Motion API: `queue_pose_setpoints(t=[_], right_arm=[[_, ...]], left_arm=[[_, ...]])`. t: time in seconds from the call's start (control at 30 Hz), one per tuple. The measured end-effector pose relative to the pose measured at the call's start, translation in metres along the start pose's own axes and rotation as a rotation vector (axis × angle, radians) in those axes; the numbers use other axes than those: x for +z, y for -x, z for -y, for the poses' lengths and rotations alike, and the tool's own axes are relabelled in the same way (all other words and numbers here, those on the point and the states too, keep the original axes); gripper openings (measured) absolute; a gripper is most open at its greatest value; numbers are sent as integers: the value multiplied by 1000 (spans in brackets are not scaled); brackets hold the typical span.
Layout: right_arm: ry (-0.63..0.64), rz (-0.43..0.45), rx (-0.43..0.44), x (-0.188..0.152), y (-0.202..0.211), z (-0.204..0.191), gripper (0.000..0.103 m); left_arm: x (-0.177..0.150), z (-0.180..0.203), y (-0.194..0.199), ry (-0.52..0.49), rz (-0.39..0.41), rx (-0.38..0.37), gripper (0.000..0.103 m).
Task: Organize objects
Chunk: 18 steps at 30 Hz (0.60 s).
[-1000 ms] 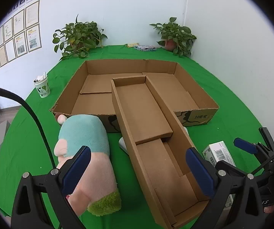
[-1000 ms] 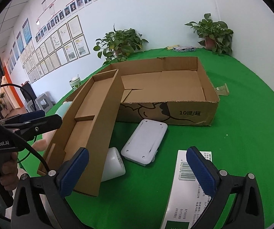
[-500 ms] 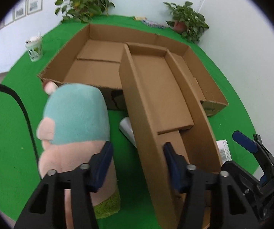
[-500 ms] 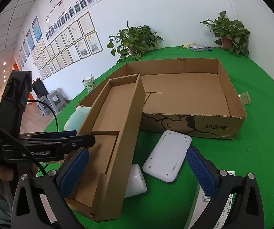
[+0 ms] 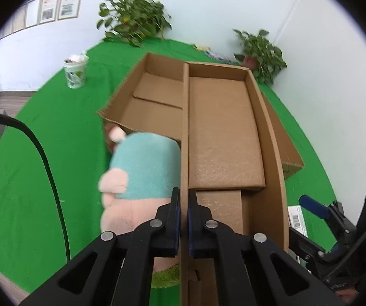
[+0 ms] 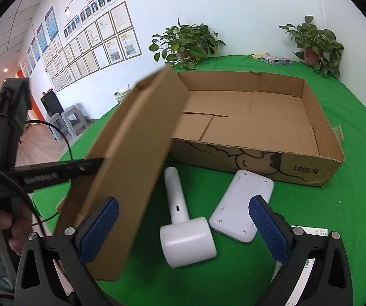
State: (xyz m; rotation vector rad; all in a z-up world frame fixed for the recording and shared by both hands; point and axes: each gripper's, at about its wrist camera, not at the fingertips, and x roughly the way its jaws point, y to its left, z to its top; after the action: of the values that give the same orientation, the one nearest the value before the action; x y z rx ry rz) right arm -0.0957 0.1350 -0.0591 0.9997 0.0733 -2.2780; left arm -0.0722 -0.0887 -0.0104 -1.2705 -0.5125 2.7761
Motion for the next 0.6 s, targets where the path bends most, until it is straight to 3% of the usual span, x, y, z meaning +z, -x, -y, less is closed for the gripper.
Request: queue_pose_setpoints(t=[0.23, 0.33, 0.43, 0.53, 0.6], right_arm=[[73, -35, 54, 6, -16, -38, 103], [97, -52, 59, 5, -23, -51, 103], [89, -58, 72, 6, -26, -59, 103], [88, -62, 76, 6, -28, -64, 103], [93, -63, 74, 5, -28, -69, 103]], left_arm=[[3, -58, 47, 68, 43, 141, 4], [4, -80, 63, 86, 66, 158, 4], [4, -98, 57, 62, 28, 260, 4], [5, -122, 59, 120, 25, 220, 4], [6, -126, 57, 86, 9, 229, 6]])
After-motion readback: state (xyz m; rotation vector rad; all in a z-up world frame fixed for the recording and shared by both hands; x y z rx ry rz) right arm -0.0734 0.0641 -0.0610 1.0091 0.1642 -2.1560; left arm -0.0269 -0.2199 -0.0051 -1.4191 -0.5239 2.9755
